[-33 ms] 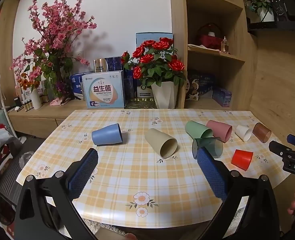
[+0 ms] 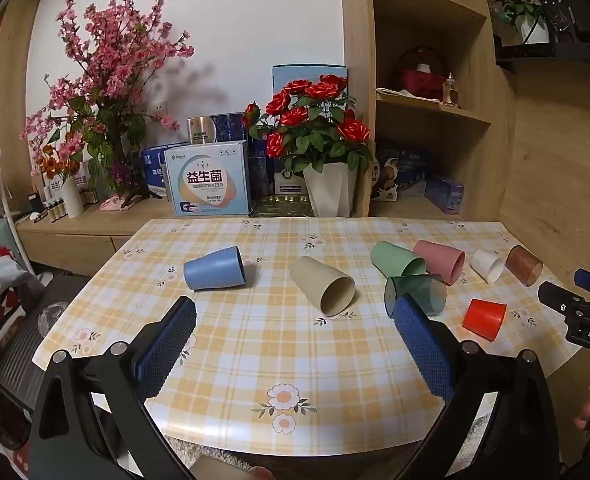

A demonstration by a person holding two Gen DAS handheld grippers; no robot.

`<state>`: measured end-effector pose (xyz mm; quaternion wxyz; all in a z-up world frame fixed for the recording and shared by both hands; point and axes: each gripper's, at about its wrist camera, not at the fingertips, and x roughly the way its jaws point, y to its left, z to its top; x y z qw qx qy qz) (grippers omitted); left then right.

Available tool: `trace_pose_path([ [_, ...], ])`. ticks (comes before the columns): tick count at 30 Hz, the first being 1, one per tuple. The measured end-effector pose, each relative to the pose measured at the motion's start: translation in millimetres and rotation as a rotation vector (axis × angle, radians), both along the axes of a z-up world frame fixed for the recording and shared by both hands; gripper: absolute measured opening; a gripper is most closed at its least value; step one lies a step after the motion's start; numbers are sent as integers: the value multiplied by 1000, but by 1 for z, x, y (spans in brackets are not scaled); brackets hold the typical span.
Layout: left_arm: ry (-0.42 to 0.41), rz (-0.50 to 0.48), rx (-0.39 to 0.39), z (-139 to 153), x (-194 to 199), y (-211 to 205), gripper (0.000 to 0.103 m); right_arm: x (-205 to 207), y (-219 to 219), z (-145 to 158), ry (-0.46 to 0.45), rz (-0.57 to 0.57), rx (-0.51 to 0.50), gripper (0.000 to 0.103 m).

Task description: Flip cup upside down

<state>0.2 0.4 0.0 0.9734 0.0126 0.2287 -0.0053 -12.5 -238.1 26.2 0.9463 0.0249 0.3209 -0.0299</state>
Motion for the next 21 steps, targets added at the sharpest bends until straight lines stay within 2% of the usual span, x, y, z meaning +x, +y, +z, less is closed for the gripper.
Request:
trace_pose_path([
  [21,4,2,0,-5,-6,6,97,0,-1,-1,2,0,2,89],
])
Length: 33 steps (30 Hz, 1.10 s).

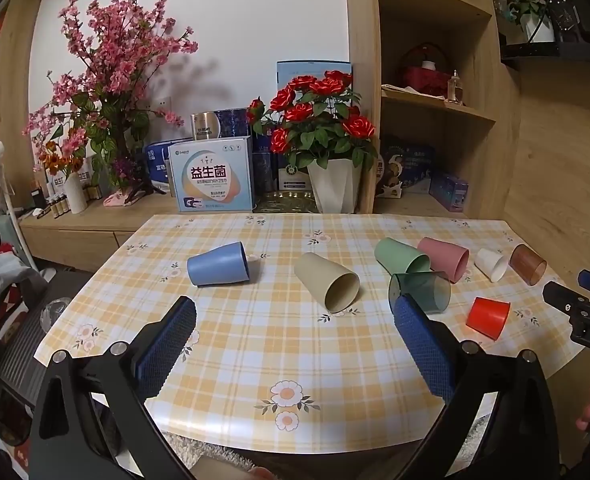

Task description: Flip cup upside down

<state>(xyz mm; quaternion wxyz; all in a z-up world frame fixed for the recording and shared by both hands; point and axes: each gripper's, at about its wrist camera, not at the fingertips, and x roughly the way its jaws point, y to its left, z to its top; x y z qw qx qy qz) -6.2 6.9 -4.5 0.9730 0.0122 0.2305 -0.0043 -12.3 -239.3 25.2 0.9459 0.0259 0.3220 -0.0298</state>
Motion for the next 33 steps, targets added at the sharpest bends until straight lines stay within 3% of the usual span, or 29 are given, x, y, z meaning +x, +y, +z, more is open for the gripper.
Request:
trace_pose_path([
  [33,28,8,-13,-10,7,2,97,2,-2,-1,3,-1,12,89],
])
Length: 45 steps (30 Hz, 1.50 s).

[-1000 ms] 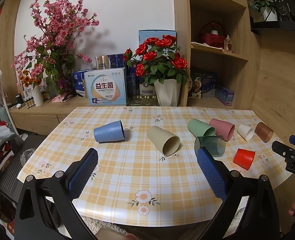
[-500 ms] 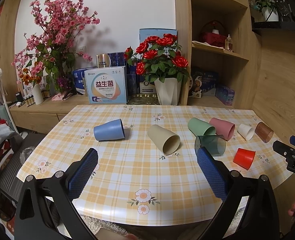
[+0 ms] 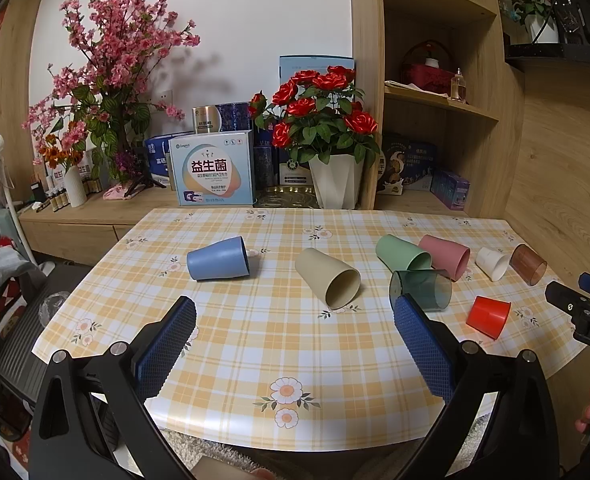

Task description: Flip cup upside down

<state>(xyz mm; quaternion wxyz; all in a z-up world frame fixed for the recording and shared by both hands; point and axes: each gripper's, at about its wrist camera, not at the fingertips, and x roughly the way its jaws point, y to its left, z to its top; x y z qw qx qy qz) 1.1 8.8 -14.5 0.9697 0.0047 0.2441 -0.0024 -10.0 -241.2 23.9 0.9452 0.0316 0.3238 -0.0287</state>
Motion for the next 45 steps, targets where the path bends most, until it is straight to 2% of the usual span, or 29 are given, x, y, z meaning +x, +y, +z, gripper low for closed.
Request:
trace_pose_path([
  [27,25,17,-11,2,4,4,97,1,-2,-2,5,-2,8,89],
  [32,47,27,-17,0,7,7,97,0,-3,-6,6,0,25,89],
  [35,75,45,6,-5,11,5,97,1,-7,-10,10,-4,50,89],
  [41,112,28,-22,-12,18,11,97,8,-32,-15,30,-35,131,89],
  [45,169,-8,-111,-20,35,25,97,12,-52,-22,38,-85,132,89],
])
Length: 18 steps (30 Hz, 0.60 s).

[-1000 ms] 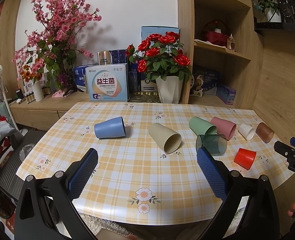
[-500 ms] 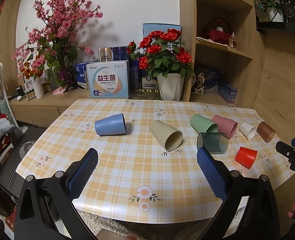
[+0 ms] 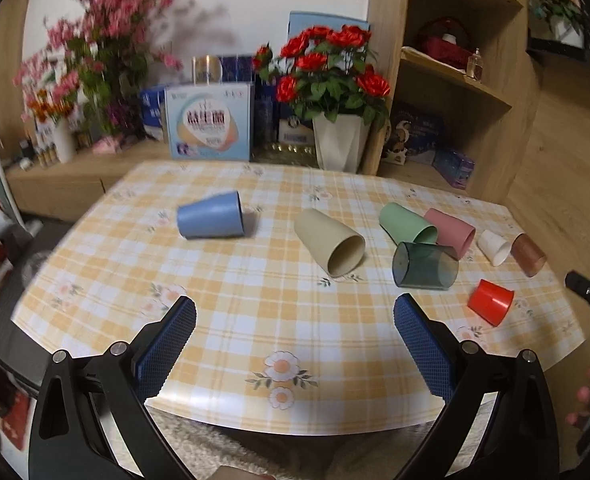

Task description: Flip cup upside down

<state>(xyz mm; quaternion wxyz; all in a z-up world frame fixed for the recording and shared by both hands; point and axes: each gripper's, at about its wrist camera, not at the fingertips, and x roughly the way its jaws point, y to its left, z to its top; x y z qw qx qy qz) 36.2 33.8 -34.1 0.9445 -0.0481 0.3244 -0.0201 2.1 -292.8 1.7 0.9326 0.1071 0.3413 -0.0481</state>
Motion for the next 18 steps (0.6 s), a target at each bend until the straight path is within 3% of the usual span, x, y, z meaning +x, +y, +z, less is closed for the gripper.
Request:
trace_pose_path([
  [4,8,-4,12,-6,15,5,97,9,-18,-14,31,-24,28,88],
  [7,18,1,32,-8,27,7,97,16,-25,-20,4,-38,26,89],
  [13,59,4,6,-15,48,13,97,42,-19,-32,38,16,60,88],
  [18,136,-6,-32,-30,64,10,97,53,-10,-46,93,16,-9,89],
])
